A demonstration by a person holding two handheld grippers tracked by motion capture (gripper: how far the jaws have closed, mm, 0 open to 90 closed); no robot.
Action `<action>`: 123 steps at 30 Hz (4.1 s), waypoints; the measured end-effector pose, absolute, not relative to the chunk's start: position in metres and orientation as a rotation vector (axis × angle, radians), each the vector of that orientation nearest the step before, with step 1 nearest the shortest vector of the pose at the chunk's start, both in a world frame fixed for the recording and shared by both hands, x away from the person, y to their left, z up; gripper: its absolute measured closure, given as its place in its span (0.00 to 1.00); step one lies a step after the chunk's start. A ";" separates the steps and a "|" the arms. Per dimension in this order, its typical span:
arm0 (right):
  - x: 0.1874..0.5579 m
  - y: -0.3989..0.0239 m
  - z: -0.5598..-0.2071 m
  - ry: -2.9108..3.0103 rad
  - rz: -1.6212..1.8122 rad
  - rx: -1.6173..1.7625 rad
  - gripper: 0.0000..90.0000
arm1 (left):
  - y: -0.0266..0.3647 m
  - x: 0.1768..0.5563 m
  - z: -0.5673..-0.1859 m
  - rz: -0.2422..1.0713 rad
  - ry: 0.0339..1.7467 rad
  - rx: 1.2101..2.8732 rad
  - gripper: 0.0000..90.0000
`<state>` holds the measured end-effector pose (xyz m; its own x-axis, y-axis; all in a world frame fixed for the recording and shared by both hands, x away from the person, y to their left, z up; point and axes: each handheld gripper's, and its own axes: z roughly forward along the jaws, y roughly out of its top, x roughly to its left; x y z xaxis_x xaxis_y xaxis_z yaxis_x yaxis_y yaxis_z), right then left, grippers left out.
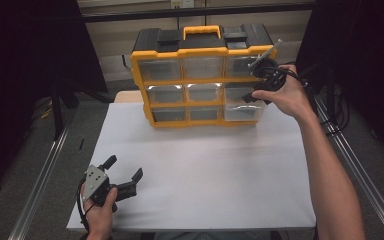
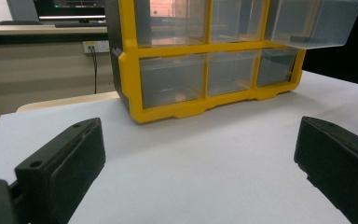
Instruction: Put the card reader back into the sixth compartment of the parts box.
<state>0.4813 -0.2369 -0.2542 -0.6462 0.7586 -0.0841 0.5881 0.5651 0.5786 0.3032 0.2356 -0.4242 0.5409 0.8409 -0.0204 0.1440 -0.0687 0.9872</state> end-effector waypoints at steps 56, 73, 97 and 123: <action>0.388 -0.274 -0.320 1.713 1.170 1.155 0.01 | 0.234 0.303 -0.425 0.726 0.871 1.564 0.02; 0.346 -0.270 -0.349 1.634 1.240 1.132 0.01 | 0.235 0.303 -0.424 0.732 0.873 1.553 0.02; 0.300 -0.281 -0.388 1.553 1.244 1.179 0.00 | 0.235 0.302 -0.424 0.746 0.889 1.550 0.03; 0.248 -0.298 -0.429 1.596 1.211 1.224 0.00 | 0.233 0.301 -0.424 0.760 0.906 1.543 0.02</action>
<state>0.2482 -0.2975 -0.4294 -0.2383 0.9708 -0.0272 0.2353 0.0849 0.9682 0.3010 0.2334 -0.4241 0.4950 0.8688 -0.0111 0.1412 -0.0678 0.9877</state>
